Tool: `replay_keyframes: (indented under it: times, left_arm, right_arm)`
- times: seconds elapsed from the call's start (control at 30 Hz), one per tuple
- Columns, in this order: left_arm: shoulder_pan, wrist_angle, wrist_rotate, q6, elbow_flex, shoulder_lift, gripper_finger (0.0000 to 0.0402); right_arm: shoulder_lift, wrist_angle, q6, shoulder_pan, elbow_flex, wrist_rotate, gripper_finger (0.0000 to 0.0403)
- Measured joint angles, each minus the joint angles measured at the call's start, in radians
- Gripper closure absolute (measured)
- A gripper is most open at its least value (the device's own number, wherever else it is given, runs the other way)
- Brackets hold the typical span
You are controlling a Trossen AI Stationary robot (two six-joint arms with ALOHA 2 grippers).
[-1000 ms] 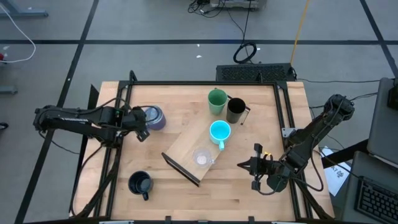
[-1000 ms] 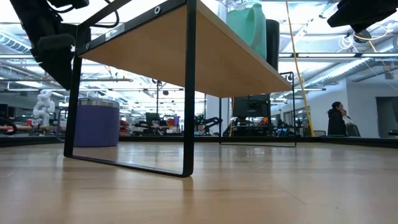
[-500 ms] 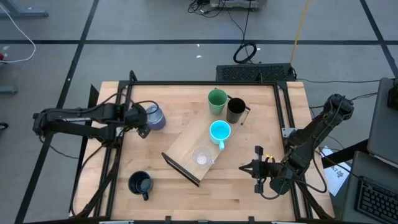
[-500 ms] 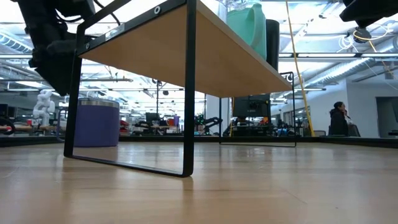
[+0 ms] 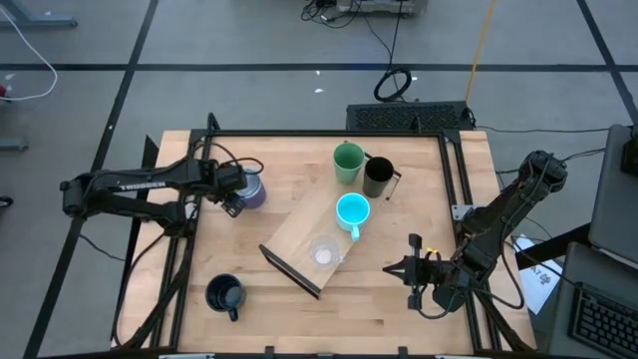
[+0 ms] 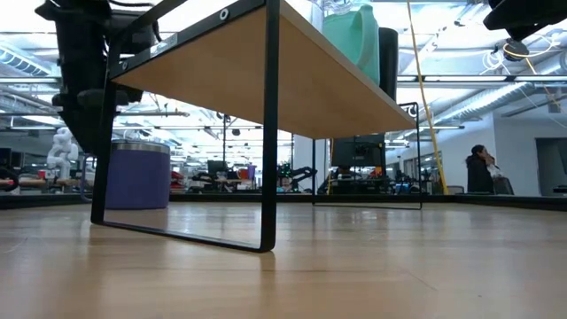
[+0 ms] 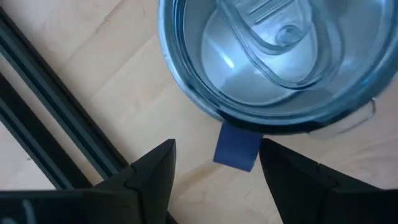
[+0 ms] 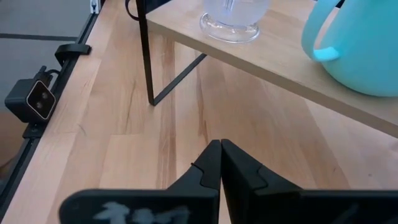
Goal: Stack small to large cups/mugs on shelf
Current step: Put the violet mug on the shelf
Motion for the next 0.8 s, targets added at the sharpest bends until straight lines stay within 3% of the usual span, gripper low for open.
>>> replay_keyframes:
  times: [0.4,0.8]
  left_arm:
    - [0.032,0.02,0.027,0.077,0.0,0.068,0.0173]
    - [0.031,0.024,0.08,0.125,0.0,0.077,0.03]
  right_arm:
    - [0.0,0.008,0.0,0.0,0.0,0.0,0.0403]
    - [0.0,0.008,0.0,0.0,0.0,0.0,0.0403]
